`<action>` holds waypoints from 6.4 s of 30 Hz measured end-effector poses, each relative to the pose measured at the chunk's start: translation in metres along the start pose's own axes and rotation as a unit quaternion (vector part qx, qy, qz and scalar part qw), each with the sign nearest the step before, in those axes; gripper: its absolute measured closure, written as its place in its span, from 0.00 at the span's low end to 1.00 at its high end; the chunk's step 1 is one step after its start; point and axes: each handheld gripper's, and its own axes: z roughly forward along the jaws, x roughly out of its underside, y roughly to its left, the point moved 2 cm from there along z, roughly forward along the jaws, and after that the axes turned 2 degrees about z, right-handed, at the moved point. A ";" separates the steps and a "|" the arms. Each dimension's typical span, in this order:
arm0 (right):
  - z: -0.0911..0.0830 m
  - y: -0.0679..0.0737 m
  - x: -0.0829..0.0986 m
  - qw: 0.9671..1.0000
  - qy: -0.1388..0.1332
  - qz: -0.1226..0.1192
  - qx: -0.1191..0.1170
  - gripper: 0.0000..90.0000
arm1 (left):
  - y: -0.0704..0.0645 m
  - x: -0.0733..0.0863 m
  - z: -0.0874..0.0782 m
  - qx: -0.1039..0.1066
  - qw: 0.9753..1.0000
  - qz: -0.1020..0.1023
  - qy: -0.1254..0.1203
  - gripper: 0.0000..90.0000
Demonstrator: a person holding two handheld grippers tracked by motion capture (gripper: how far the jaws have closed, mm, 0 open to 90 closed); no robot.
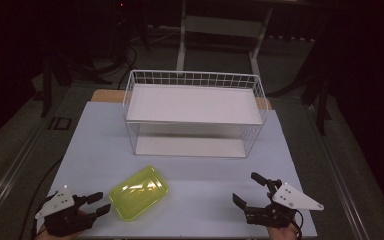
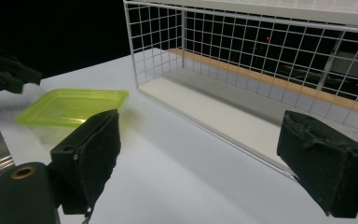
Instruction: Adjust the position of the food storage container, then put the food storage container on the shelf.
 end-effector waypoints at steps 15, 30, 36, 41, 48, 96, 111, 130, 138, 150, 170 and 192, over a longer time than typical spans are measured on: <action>0.002 -0.002 0.002 1.000 0.009 0.011 -0.009 0.15 | -0.001 0.003 0.018 -0.011 0.998 0.060 0.013 1.00; 0.003 -0.002 0.003 1.000 0.014 0.014 -0.015 0.15 | 0.009 -0.019 0.051 -0.006 0.998 0.064 0.004 1.00; 0.003 -0.002 0.003 1.000 0.016 0.012 -0.018 0.15 | 0.015 -0.027 0.066 -0.006 0.998 0.070 0.000 1.00; 0.003 -0.002 0.003 1.000 0.016 0.013 -0.020 0.15 | 0.018 -0.033 0.078 -0.007 0.997 0.070 -0.007 1.00; 0.002 -0.002 0.003 1.000 0.016 0.013 -0.020 0.15 | 0.018 -0.039 0.090 -0.002 0.998 0.064 -0.014 1.00; 0.005 -0.008 0.007 0.999 0.027 0.019 -0.021 0.15 | -0.016 -0.056 0.156 0.054 0.995 0.081 -0.008 1.00; 0.007 -0.011 0.009 0.999 0.032 0.022 -0.025 0.15 | -0.024 -0.064 0.172 0.064 0.994 0.086 -0.010 1.00; 0.009 -0.009 0.009 0.999 0.035 0.015 -0.025 0.15 | -0.027 -0.079 0.139 0.073 0.995 -0.007 -0.072 0.37; 0.013 -0.007 0.004 0.998 0.043 0.017 -0.039 0.15 | -0.031 -0.086 0.133 0.089 0.994 -0.007 -0.069 0.02; 0.029 -0.013 -0.010 0.997 0.065 0.038 -0.014 0.20 | -0.043 -0.108 0.129 0.111 0.992 0.010 -0.066 0.02; 0.089 -0.028 0.003 0.976 0.167 0.135 -0.013 0.15 | -0.036 -0.114 0.160 0.106 0.993 -0.050 0.001 0.02; 0.103 -0.049 0.030 0.914 0.240 0.327 -0.006 0.48 | -0.031 -0.094 0.182 0.089 0.976 -0.172 0.102 0.22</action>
